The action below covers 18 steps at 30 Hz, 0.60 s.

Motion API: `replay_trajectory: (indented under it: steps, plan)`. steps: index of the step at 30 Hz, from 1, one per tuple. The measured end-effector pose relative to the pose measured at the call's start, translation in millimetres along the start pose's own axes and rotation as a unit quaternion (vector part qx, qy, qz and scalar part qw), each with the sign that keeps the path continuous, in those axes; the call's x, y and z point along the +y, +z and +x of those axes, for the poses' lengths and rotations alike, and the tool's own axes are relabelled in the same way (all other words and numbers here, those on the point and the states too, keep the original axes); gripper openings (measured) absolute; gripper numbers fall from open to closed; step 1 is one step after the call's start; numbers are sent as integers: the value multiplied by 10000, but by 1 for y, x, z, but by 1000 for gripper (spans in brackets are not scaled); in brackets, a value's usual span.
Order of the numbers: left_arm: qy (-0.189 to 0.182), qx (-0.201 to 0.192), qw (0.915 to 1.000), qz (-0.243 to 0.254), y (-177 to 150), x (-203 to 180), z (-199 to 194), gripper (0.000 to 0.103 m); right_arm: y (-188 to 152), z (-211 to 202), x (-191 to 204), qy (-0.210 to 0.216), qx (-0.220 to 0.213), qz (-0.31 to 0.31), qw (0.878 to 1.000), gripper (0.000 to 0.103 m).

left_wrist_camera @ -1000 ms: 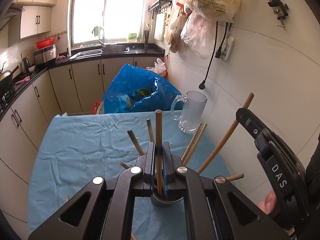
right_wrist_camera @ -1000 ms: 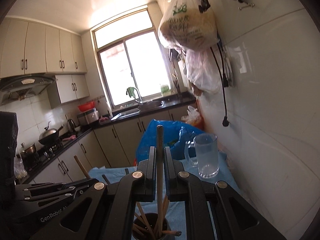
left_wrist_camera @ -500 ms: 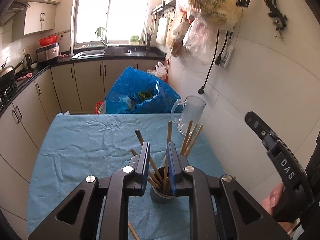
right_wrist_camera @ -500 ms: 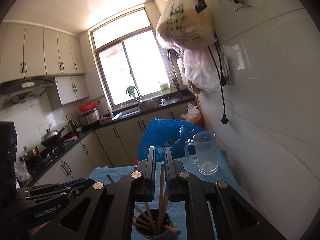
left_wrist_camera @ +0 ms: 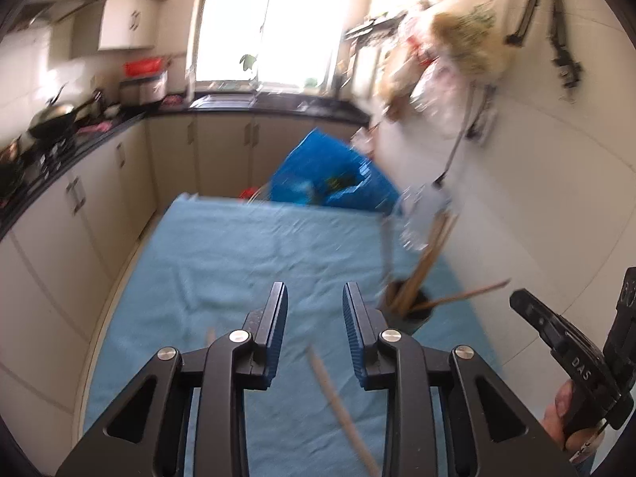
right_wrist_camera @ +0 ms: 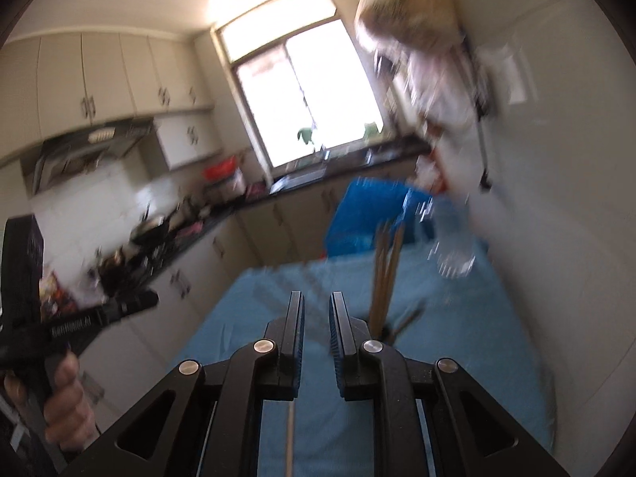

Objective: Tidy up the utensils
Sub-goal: 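Move both open grippers back over the last chopsticks on the towel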

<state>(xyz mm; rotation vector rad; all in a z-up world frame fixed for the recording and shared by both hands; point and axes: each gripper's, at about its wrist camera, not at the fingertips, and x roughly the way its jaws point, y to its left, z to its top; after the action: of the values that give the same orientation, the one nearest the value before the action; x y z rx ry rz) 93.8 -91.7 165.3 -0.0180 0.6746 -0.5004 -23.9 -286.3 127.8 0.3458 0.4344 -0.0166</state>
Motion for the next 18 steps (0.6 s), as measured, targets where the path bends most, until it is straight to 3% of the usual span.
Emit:
replay_trajectory:
  steps: [4, 7, 10, 14, 18]
  plan:
    - [184, 614, 9976, -252, -38, 41, 23, 28, -40, 38, 11, 116, 837, -30, 9964, 14]
    - [292, 1205, 9908, -545, -72, 76, 46, 28, -61, 69, 15, 214, 1468, 73, 9889, 14]
    - [393, 1581, 9833, -813, -96, 104, 61, 28, -75, 96, 21, 200, 1915, 29, 9813, 25]
    - [435, 1854, 9755, -1105, -115, 132, 72, 30, -81, 134, 28, 140, 2319, -45, 9726, 29]
    - [374, 1872, 9741, -1215, -118, 143, 75, 33, -84, 171, 34, -5, 2598, -129, 9656, 29]
